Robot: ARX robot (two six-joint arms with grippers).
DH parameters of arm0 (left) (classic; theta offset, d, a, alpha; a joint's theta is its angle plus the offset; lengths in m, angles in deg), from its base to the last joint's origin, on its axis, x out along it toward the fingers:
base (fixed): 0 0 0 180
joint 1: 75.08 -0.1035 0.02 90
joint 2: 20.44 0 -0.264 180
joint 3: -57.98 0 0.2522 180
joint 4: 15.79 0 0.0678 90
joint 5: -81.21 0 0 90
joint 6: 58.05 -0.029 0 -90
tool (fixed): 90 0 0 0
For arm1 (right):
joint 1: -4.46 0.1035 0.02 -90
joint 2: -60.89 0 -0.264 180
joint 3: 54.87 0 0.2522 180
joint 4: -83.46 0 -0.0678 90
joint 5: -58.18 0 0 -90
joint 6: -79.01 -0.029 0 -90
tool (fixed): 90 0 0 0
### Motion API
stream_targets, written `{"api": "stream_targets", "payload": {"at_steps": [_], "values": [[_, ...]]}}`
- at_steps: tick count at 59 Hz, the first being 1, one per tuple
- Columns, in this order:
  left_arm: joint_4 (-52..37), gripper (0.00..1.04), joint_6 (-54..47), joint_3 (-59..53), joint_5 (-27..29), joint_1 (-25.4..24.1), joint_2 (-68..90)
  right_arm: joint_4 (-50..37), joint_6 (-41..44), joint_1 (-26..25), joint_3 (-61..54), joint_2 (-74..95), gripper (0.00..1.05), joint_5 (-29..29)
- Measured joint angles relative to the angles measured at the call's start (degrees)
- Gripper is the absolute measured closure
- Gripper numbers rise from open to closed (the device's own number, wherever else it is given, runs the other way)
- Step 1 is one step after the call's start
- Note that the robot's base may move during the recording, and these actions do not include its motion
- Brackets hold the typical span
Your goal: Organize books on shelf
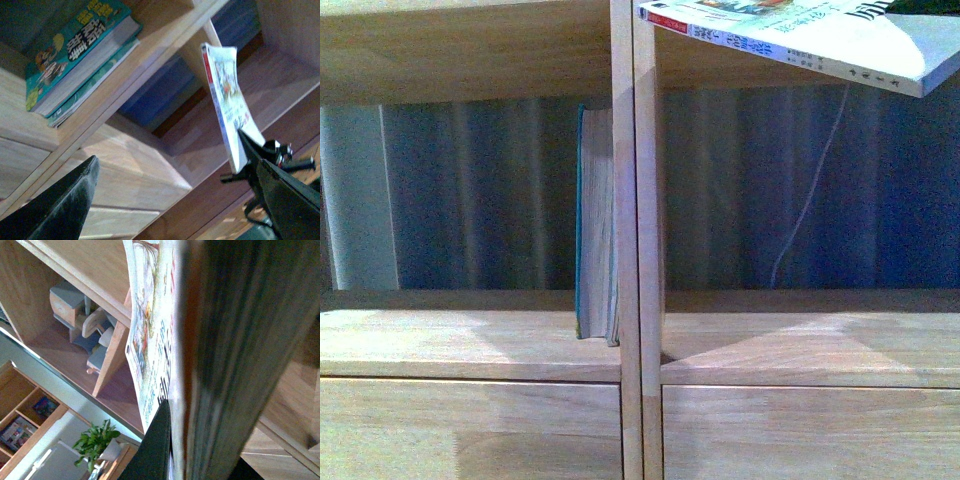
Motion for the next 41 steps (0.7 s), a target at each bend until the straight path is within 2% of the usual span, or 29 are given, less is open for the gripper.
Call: {"api": "stream_targets", "payload": {"at_steps": [8, 19, 27, 41], "values": [[-3.52, 0.07, 2.25, 5.01, 4.72, 7.37, 6.49, 0.02, 0.17, 0.63, 1.77, 1.40, 0.97, 0.22], [-4.70, 0.07, 2.45, 11.87, 7.69, 14.75, 14.08, 0.59, 0.28, 1.97, 3.43, 2.16, 0.97, 0.39], [-3.93, 0.07, 0.66, 16.04, 7.98, 16.81, 18.27, 1.03, 1.36, 3.37, 3.56, 2.10, 0.97, -0.07], [-1.55, 0.07, -3.52, 22.25, 7.15, 17.20, 23.37, 2.03, 2.12, 4.55, 3.39, 0.70, 0.97, -2.32]]}}
